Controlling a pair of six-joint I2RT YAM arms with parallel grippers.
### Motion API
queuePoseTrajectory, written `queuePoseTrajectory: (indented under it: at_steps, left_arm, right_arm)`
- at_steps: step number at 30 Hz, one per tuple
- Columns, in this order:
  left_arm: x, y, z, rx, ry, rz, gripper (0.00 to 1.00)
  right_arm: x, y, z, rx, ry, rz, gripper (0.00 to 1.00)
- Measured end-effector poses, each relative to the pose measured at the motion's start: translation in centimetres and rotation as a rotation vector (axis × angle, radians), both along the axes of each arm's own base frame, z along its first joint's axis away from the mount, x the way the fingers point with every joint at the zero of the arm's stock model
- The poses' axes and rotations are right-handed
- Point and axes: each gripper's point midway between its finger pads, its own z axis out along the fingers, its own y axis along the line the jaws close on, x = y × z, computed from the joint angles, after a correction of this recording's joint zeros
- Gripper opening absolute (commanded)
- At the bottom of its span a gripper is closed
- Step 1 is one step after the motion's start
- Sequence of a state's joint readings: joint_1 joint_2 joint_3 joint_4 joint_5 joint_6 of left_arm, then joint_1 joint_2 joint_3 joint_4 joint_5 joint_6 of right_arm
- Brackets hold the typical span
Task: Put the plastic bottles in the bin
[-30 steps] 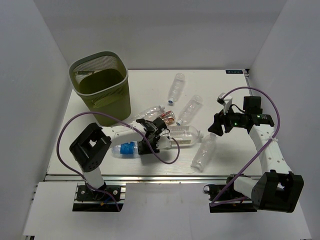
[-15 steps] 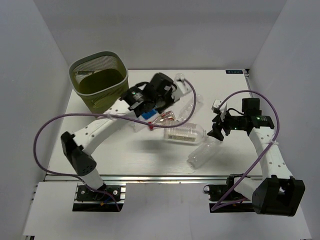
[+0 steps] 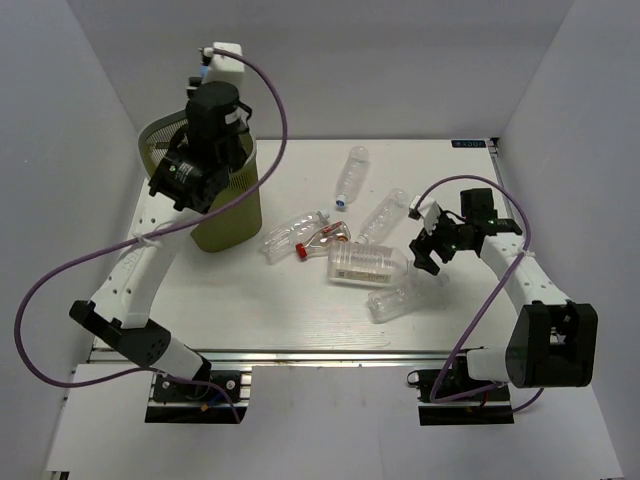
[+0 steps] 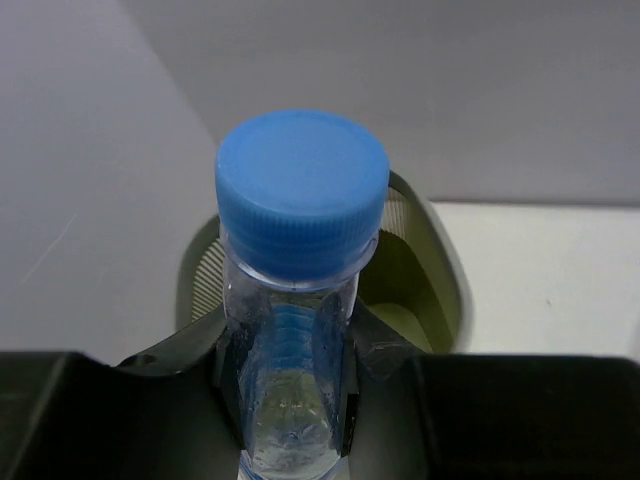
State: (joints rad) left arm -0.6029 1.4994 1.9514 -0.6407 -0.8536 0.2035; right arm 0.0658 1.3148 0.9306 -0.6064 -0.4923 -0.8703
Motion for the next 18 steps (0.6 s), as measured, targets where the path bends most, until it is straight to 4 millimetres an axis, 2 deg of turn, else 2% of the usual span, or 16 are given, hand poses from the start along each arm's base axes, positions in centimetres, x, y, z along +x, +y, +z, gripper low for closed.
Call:
queuePoseTrajectory:
  at_steps: [2, 5, 8, 9, 11, 15, 18]
  left_arm:
    - [0.8, 2.2, 0.7, -0.038, -0.040, 0.080, 0.31]
    - [2.2, 4.2, 2.2, -0.086, -0.098, 0.153, 0.32]
    - [3.6, 5.9, 2.2, -0.104, -0.119, 0.214, 0.62]
    - [4.2, 6.5, 1.6, -0.104, -0.111, 0.235, 0.81]
    - [5.5, 7.9, -0.3, -0.103, -0.080, 0.273, 1.00]
    - [7.8, 10.1, -4.8, -0.109, 0.017, 0.318, 1.00]
    - [8.4, 10.0, -6.3, -0.121, 0.073, 0.284, 1.00]
  right_arm:
    - [0.1, 0.0, -0.3, -0.004, 0.002, -0.012, 0.90]
    - [-0.2, 0.0, -1.0, -0.008, 0.016, -0.025, 0.90]
    - [-0.8, 0.0, -1.9, -0.017, 0.041, -0.030, 0.90]
    - [-0.9, 0.0, -2.1, -0.021, 0.049, -0.029, 0.90]
    - [-0.9, -0.1, -2.4, -0.026, 0.058, -0.029, 0.90]
    - [-0.9, -0.2, -3.0, -0.041, 0.066, -0.020, 0.90]
    - [-0.8, -0.5, -3.5, -0.060, 0.070, -0.008, 0.90]
